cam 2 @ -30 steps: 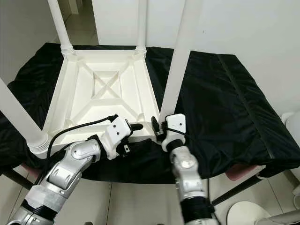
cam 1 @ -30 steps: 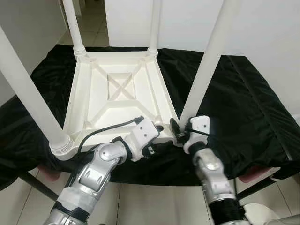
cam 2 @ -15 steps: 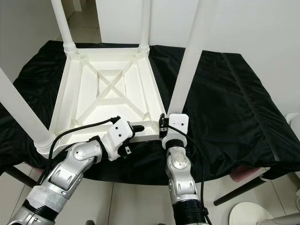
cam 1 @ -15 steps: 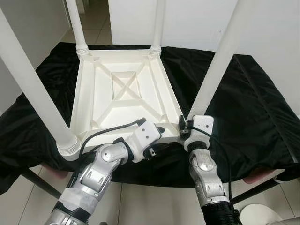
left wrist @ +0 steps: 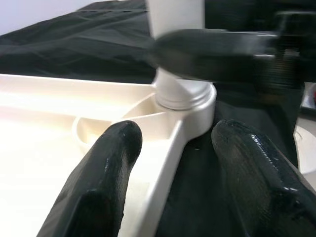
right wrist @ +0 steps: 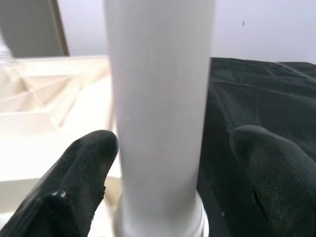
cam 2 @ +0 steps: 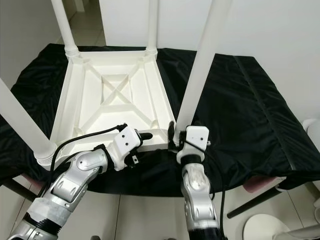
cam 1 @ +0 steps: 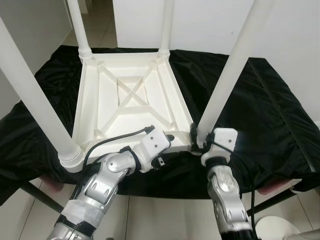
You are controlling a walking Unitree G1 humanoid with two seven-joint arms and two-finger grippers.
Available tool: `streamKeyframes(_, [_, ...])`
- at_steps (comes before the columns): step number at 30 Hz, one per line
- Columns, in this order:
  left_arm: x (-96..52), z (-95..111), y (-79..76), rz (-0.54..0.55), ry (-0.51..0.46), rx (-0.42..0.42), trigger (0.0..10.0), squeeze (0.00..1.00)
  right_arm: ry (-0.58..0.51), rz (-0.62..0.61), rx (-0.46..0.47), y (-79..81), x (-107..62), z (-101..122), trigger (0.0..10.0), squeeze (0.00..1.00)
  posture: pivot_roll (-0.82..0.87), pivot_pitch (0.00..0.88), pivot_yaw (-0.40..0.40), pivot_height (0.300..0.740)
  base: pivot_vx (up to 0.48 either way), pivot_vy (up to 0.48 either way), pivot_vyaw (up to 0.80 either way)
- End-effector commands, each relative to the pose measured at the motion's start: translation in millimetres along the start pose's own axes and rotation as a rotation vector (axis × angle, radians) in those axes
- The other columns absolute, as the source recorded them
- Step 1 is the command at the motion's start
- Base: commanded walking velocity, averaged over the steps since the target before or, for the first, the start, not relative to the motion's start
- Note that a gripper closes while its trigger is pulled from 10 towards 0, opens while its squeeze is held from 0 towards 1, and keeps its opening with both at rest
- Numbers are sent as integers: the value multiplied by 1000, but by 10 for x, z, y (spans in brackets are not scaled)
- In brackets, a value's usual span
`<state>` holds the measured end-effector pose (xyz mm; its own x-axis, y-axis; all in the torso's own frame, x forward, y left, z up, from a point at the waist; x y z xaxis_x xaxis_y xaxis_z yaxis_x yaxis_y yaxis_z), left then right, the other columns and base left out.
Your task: Building children table
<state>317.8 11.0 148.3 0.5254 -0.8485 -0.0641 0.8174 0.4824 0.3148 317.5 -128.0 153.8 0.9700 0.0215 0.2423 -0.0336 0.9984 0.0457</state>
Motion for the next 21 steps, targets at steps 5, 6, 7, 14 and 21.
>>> streamKeyframes(5, [-48, 105, 179, 93, -50, -48, 10000, 0, -41, 32, 21, 31, -125, 126, 10000, 0, 6, 69, -33, 740, 0, 0, 0])
streamKeyframes(6, [-65, 122, 194, 95, -58, -61, 10000, 0, -36, 46, 13, 48, -177, 124, 10000, 0, 5, 69, -33, 740, 0, 0, 0])
streamKeyframes(7, [-65, 122, 194, 95, -58, -61, 10000, 0, -36, 46, 13, 48, -177, 124, 10000, 0, 5, 69, -33, 740, 0, 0, 0])
streamKeyframes(14, [-201, 266, 122, 42, -124, -194, 10000, 0, 41, 137, -24, 118, -416, -35, 0, 0, 7, 73, -30, 740, 0, 0, 0])
streamKeyframes(21, [-314, 280, -71, -70, -120, -260, 10000, 0, 69, 217, -3, 238, -415, -114, 0, 0, 20, 68, -37, 740, 0, 0, 0])
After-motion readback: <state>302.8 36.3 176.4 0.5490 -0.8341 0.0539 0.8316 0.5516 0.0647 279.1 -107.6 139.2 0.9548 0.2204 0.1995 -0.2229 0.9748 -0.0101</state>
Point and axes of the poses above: a point about 5 cm out from each wrist's last joint towards the gripper, its own x axis pointing out of the wrist towards the gripper, its own z axis along the axis of the wrist's last joint, y = z × x, the point moved 6 cm from there along x, pointing out of the wrist towards the gripper
